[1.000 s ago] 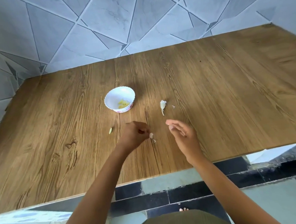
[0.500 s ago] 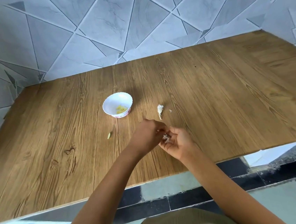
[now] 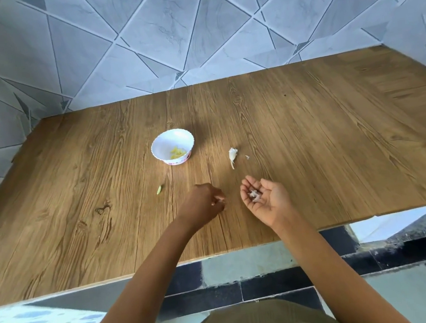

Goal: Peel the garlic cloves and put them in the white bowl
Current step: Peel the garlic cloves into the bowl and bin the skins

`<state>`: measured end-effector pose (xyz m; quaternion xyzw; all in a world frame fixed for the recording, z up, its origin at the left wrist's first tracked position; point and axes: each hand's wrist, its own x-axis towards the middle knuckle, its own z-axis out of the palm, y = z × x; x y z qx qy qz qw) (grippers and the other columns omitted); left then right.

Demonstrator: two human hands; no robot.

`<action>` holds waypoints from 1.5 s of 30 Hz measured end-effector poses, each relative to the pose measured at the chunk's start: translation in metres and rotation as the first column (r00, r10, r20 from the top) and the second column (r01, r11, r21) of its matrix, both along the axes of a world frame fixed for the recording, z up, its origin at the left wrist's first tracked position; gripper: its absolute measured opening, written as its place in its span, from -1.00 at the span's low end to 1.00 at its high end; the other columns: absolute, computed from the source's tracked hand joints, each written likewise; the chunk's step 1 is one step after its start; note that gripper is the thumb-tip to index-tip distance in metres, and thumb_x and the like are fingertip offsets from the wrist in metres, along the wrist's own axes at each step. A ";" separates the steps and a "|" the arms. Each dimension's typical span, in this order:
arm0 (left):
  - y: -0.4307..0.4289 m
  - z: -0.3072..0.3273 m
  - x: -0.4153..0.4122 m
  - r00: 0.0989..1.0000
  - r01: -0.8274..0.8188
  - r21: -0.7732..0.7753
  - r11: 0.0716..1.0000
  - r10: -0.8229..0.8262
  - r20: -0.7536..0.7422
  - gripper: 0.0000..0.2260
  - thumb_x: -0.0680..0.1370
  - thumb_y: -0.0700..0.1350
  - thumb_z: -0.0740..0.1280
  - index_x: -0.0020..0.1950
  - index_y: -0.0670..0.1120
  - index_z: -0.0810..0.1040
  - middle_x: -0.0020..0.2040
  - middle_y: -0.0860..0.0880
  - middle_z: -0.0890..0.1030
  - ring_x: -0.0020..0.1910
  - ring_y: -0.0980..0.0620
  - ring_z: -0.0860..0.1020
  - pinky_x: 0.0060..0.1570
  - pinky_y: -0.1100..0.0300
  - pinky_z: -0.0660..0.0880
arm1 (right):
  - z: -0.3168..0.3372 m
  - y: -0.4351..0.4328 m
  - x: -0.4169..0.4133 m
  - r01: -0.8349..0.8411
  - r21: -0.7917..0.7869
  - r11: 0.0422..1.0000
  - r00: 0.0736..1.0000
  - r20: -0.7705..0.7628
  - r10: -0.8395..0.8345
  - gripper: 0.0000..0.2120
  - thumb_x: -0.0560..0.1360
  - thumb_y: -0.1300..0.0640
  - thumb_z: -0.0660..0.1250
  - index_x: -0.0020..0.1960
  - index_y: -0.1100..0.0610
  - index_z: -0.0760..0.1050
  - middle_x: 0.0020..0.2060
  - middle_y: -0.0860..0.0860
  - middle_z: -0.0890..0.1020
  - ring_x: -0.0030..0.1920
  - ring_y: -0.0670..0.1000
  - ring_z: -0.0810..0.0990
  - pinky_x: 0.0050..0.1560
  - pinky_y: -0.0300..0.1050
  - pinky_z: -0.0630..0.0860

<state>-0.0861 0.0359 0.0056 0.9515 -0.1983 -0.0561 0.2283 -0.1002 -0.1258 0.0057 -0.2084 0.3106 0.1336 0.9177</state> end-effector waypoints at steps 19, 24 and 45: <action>-0.026 0.028 0.024 0.992 0.020 -0.436 0.900 -0.071 -0.102 -0.84 0.42 -0.41 0.38 -0.13 -0.18 0.65 -0.28 -0.01 0.64 -0.31 0.15 0.58 -0.24 0.32 0.52 | 0.002 -0.013 0.002 -0.042 -0.011 0.999 0.999 -0.030 0.041 -0.70 0.63 0.19 0.06 -0.06 0.34 0.49 -0.17 0.18 0.56 -0.15 0.07 0.55 -0.09 -0.09 0.51; -0.067 0.025 0.020 0.991 0.131 -0.151 0.980 -0.126 0.046 -0.89 0.38 -0.26 0.44 -0.14 -0.10 0.61 -0.29 0.07 0.60 -0.30 0.11 0.56 -0.22 0.05 0.55 | 0.006 -0.019 0.006 0.002 0.021 1.000 1.000 -0.016 -0.002 -0.76 0.62 0.25 0.06 -0.06 0.32 0.47 -0.34 0.17 0.65 -0.38 0.03 0.66 -0.27 -0.14 0.51; -0.111 -0.004 0.095 0.977 -0.088 0.366 0.927 0.009 0.214 -0.82 0.56 -0.35 0.20 0.05 -0.18 0.54 -0.08 -0.12 0.61 -0.12 -0.08 0.60 -0.11 0.10 0.57 | -0.006 -0.053 0.023 0.133 0.040 0.990 0.990 -0.050 -0.130 -0.69 0.63 0.22 0.05 -0.09 0.34 0.50 -0.21 0.18 0.54 -0.19 0.06 0.52 -0.16 -0.10 0.47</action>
